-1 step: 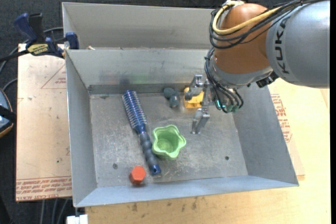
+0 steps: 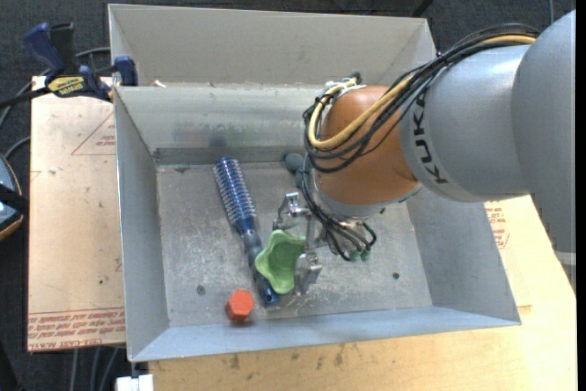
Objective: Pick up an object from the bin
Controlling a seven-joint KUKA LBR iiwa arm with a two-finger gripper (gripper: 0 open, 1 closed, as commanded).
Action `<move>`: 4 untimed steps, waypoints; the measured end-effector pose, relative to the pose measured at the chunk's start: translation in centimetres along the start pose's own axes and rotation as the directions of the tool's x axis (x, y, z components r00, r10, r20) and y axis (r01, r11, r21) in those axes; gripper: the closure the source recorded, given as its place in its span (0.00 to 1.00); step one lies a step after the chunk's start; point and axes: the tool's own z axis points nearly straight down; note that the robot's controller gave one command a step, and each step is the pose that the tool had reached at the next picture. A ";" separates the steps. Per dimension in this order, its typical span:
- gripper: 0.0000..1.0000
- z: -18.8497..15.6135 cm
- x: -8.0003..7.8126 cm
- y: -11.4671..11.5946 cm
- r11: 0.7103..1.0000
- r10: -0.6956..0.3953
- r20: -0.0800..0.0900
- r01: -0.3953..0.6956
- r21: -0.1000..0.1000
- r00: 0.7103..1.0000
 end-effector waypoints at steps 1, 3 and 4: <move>0.00 4.0 -0.8 1.8 0.991 -0.135 0.009 0.135 0.004 0.991; 0.00 4.1 3.7 -2.3 0.996 -0.095 0.025 0.095 0.002 0.995; 1.00 4.1 4.0 -2.4 0.995 -0.095 0.015 0.095 0.003 0.995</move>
Offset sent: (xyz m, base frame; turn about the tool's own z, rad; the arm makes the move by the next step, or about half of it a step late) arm 0.0026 0.0184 -0.0414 -0.1384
